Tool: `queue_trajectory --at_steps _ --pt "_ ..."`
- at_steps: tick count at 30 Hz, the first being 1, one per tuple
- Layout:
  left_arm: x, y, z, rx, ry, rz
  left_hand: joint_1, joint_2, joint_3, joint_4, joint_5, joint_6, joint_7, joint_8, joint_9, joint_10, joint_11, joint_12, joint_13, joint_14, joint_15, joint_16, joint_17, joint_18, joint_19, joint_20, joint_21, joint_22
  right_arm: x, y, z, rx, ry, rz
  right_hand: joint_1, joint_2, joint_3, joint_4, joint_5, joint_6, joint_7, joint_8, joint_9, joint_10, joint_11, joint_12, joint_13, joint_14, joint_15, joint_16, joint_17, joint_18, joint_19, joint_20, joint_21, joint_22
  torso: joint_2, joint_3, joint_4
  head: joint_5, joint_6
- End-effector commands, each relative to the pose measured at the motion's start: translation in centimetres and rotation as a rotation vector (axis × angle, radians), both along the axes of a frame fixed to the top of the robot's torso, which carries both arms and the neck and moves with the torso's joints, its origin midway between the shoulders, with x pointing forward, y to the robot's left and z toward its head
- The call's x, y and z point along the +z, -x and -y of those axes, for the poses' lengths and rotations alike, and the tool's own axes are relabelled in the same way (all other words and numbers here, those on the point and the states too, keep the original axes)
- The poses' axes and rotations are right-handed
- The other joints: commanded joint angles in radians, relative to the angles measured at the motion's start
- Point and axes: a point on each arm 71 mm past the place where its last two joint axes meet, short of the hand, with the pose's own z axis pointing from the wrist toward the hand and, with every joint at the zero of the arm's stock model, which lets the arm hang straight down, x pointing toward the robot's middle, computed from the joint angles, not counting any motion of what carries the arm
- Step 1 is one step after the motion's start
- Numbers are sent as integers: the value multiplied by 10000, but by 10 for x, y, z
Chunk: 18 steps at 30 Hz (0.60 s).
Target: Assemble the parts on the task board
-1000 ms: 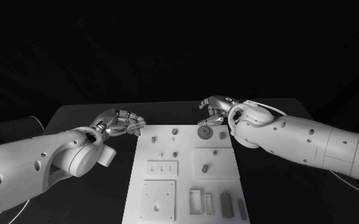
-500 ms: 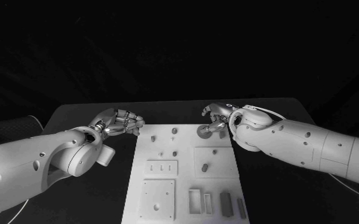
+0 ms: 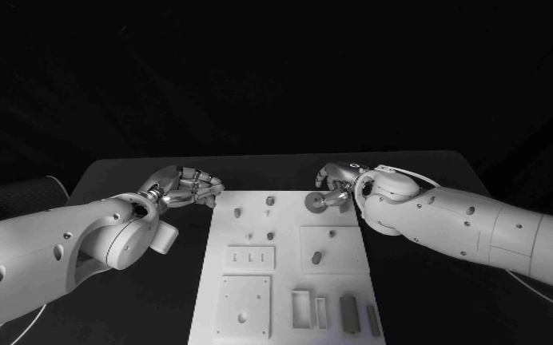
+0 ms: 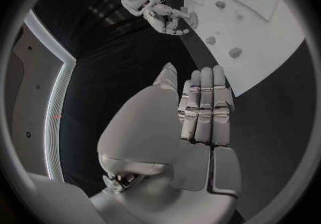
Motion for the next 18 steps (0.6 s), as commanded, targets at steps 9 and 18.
queue_trajectory --at_steps 9,18 --pt "1 -1 0 -6 -2 104 31 -37 -6 -9 18 85 -8 -56 12 80 -7 -52 17 36 25 -63 23 67 7 -64 -46 11 -9 1 -2 200 223 -242 -58 167 -109 -18 59 136 -40 95 31 41 -113 29 -36 10 -98 49 -29 632 -13 -69 63 175 3 0 5 80 -84" --pt "1 -1 0 -7 -4 91 33 -37 -5 -9 18 85 -8 -59 13 81 -7 -57 20 38 25 -70 30 66 8 -63 -49 13 -10 1 -2 168 232 -262 -82 187 -122 -15 57 147 -48 101 34 47 -121 30 -45 14 -106 51 -36 632 -11 -70 64 171 -4 -5 2 76 -77"
